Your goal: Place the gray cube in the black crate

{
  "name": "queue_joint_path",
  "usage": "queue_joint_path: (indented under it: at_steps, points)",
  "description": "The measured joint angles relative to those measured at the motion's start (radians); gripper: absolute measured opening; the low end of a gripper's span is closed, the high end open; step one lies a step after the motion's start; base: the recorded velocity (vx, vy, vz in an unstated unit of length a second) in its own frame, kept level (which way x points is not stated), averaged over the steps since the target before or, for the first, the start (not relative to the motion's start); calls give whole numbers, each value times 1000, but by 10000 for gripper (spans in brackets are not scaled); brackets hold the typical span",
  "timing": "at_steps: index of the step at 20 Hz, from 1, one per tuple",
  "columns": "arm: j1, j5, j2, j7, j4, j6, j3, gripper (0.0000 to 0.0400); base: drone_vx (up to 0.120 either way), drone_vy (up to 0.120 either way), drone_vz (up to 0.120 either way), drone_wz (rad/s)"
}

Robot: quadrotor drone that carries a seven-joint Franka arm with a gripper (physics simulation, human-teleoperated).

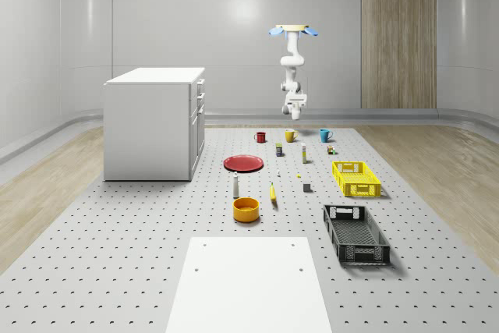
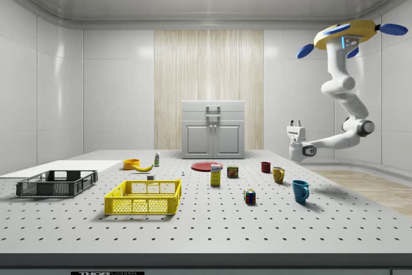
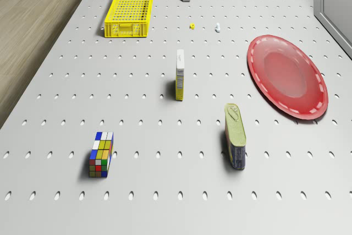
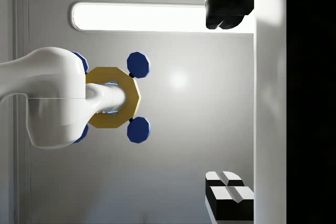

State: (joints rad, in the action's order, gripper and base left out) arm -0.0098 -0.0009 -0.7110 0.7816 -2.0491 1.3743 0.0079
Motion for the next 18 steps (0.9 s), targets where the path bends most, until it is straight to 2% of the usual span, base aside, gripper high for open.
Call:
queue_joint_path:
  at_steps: [18]
  points:
    - [-19, -86, -10, 11, -12, 14, 62, 400, 120, 0, 0, 0]
